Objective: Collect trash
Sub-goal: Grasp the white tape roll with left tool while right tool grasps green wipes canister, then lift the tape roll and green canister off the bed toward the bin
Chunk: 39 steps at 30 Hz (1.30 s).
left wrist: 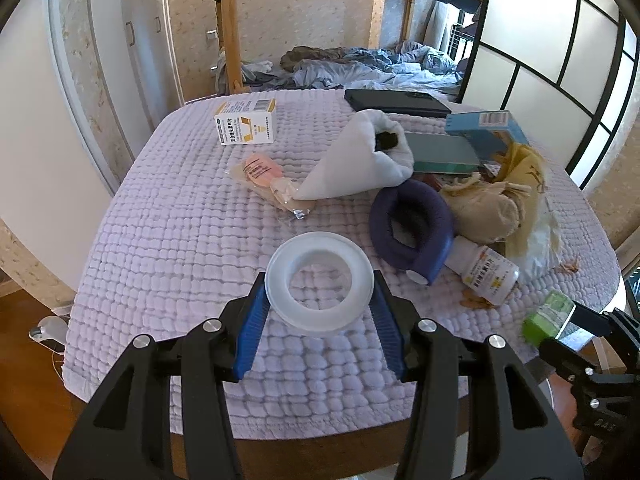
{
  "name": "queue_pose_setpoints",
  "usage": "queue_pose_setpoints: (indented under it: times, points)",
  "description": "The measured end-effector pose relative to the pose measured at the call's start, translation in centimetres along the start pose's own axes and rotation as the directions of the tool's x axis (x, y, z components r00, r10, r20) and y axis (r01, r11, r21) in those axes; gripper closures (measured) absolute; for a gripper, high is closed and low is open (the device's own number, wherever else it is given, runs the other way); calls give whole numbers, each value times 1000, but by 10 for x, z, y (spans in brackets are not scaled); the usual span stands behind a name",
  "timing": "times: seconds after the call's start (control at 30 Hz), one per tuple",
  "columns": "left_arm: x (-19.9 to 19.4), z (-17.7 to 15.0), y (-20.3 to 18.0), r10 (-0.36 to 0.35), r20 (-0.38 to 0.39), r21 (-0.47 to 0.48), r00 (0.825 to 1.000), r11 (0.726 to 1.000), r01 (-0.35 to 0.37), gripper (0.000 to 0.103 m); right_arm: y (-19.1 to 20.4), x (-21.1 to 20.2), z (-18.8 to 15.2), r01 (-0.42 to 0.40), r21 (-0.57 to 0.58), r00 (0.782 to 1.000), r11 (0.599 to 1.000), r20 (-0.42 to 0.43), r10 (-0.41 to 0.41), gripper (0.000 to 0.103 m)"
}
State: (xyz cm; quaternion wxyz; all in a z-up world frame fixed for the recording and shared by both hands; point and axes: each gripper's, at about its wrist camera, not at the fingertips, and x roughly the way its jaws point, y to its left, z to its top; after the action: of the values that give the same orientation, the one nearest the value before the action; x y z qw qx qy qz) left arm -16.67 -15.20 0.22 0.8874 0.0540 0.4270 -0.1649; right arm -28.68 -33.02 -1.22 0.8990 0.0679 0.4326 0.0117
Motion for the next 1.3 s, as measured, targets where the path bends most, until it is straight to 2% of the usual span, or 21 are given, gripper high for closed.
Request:
queue_pose_setpoints:
  times: [0.17, 0.4, 0.47, 0.57, 0.8, 1.3]
  points:
    - [-2, -2, -2, -4, -4, 6, 1000, 1000, 4, 51, 10, 12, -1, 29, -31, 999, 999, -19, -30, 40]
    - [-3, -8, -5, -7, -11, 8, 1000, 1000, 7, 51, 22, 24, 4, 62, -64, 998, 996, -10, -63, 33]
    - [-4, -9, -5, -7, -13, 8, 1000, 1000, 8, 51, 24, 26, 6, 67, -77, 998, 995, -7, -67, 40]
    - [-6, -11, -4, -14, -16, 4, 1000, 1000, 14, 52, 24, 24, 6, 48, -66, 999, 997, -9, -48, 40]
    - [-16, -18, -8, -34, -30, 3, 999, 999, 34, 51, 13, 2, 3, 15, -36, 1000, 999, -5, -15, 40]
    - [-49, -44, -35, -97, -55, 51, 994, 994, 100, 51, 12, -50, -14, -50, -59, 999, 997, -10, 49, 40]
